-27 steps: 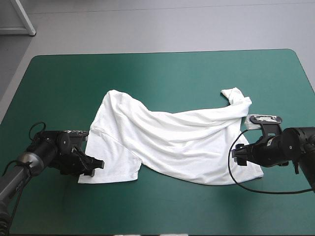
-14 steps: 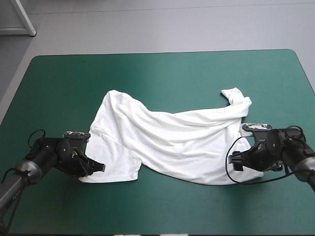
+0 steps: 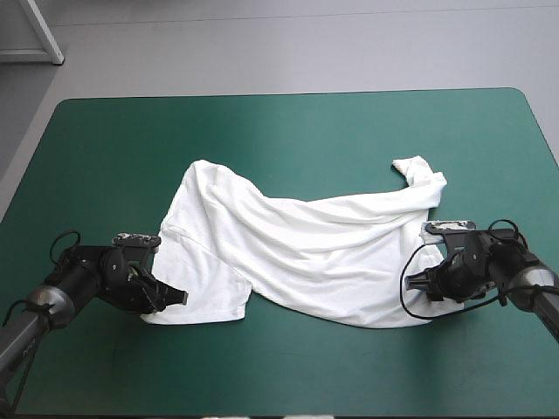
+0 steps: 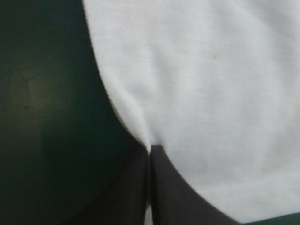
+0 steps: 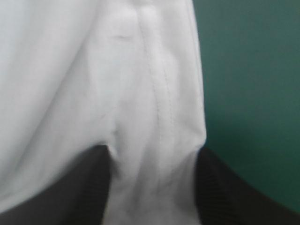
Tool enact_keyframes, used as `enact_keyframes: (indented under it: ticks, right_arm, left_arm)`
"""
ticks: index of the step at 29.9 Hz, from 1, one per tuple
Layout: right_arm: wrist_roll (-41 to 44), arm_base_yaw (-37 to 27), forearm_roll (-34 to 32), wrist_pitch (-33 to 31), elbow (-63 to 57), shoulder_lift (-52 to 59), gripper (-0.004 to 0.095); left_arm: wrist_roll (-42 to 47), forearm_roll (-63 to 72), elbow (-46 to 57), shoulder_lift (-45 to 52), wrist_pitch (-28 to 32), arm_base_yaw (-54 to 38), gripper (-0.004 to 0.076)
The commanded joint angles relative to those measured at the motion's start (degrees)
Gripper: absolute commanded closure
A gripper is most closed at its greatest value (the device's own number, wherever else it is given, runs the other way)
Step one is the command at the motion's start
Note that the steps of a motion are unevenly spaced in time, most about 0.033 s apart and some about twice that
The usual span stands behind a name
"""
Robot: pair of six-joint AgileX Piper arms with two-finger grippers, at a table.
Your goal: Fold the cloth
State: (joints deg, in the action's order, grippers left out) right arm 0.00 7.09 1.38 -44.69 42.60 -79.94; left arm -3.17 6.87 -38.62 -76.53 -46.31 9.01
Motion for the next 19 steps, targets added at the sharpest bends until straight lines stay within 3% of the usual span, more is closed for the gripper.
enact_keyframes:
  ticks: [1, 2, 8, 16, 19]
  right_arm:
    - [-4.36, -0.38, 8.13, 1.6, -1.17, -0.69, 0.088]
    - [-4.62, -0.38, 8.53, 1.6, -0.89, 0.03, 0.0918]
    - [-3.77, -0.38, 8.79, -2.36, 5.47, 8.61, 0.0915]
    - [0.0, -0.38, 8.41, -12.19, 29.0, 17.26, 0.0915]
    - [1.4, -0.38, 6.11, -16.72, 41.59, 17.24, 0.0915]
  left_arm:
    - [0.23, 4.22, 1.11, 0.12, 0.18, 0.84, 0.0733]
    - [0.23, 4.22, 0.5, 0.9, 0.03, 0.84, 0.0733]
    - [0.23, 2.26, -8.77, 7.94, -7.01, 0.84, 0.0733]
    - [0.23, -1.45, -36.86, 11.2, -21.55, 0.84, 0.0733]
    - [-1.25, -1.48, -48.07, 11.2, -23.76, 0.84, 0.0733]
